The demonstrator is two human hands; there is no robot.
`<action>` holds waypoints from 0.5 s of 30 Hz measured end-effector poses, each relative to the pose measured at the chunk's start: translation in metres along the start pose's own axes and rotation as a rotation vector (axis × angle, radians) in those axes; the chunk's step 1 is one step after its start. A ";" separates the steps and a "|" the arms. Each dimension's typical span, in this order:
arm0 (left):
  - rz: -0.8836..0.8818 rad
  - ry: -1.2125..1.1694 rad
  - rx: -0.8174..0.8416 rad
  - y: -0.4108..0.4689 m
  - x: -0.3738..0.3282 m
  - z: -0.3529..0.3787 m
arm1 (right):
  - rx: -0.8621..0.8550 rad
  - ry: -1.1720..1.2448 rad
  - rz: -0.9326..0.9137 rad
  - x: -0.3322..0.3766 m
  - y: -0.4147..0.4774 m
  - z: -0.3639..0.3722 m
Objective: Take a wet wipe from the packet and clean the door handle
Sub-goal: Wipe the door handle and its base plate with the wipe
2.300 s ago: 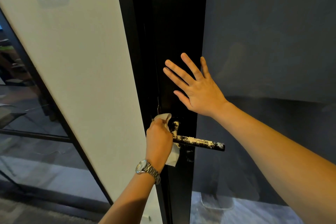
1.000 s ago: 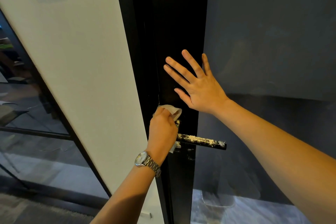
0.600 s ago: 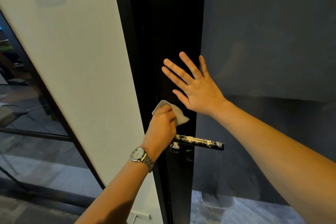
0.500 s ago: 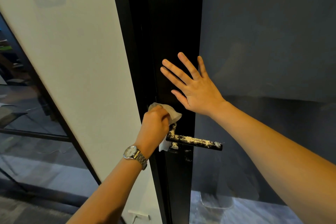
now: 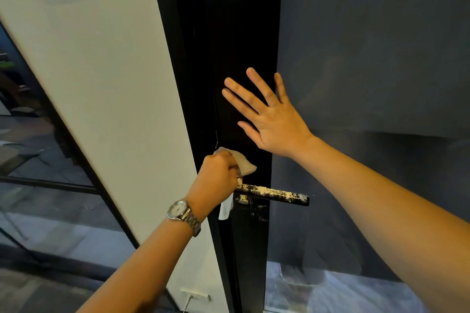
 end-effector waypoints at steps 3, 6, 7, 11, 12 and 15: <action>-0.038 0.037 -0.036 -0.003 0.004 -0.006 | 0.006 0.007 0.003 0.000 0.000 0.001; 0.089 0.067 0.052 -0.003 -0.021 0.005 | -0.001 -0.014 0.003 -0.001 0.000 0.000; 0.102 0.065 0.075 -0.004 -0.024 0.006 | -0.001 -0.012 0.003 0.000 0.000 -0.001; 0.035 0.072 0.054 -0.001 -0.002 0.000 | -0.001 -0.003 0.000 0.001 0.000 -0.002; 0.028 0.092 0.054 -0.002 0.000 -0.001 | 0.000 -0.005 0.000 0.001 0.000 -0.002; 0.102 0.137 0.064 -0.002 -0.016 0.005 | -0.001 -0.006 0.004 0.000 0.000 -0.001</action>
Point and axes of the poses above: each hand's wrist, its own y-axis towards the middle knuckle, its own z-axis out of the palm, x = y × z, the point moved 10 cm from there along y, towards the middle knuckle, and after that the axes turned 6 degrees about y, right-handed, at the moved point
